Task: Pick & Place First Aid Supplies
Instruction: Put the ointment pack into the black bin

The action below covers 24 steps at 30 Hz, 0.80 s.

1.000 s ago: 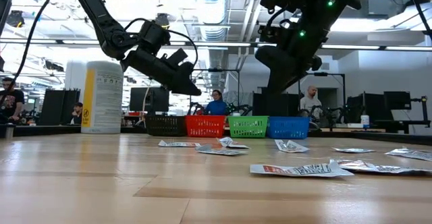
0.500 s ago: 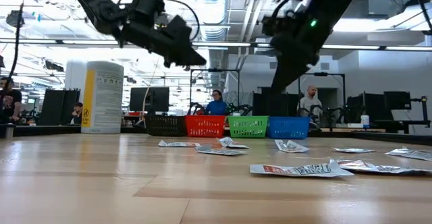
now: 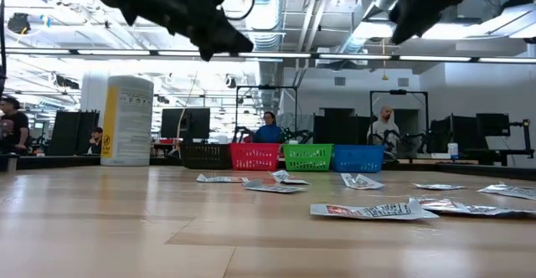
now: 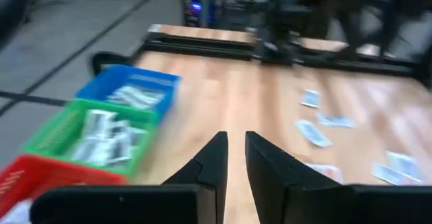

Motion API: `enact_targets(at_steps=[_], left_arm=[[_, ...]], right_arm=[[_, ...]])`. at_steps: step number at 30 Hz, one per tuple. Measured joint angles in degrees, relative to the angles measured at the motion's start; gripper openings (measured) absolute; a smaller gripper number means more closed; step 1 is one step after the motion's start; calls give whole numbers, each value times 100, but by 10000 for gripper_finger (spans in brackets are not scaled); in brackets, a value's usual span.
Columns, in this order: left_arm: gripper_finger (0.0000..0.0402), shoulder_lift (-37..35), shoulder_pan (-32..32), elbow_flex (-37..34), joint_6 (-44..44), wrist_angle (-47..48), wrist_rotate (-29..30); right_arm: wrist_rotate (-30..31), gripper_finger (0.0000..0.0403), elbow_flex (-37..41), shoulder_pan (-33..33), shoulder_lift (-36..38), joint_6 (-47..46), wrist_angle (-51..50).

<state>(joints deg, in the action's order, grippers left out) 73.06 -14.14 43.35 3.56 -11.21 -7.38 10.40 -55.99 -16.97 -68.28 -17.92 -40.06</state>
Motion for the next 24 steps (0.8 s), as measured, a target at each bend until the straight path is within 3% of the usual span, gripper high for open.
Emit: enact_targets(at_steps=[4,10,16,24], left_arm=[[53,-141,608,0,-28,359,-1],[53,-197,1386,0,-816,697,6],[53,-173,2083,-46,-1007,749,452],[53,-169,2462,-280,-1407,728,1191]], right_arm=[[12,118,0,-529,69,-932,-124],[60,118,0,-1218,-384,-1744,-711],[625,118,4,-1825,-672,-2443,-1816],[1579,118,40,-2532,-653,-3610,-1672]])
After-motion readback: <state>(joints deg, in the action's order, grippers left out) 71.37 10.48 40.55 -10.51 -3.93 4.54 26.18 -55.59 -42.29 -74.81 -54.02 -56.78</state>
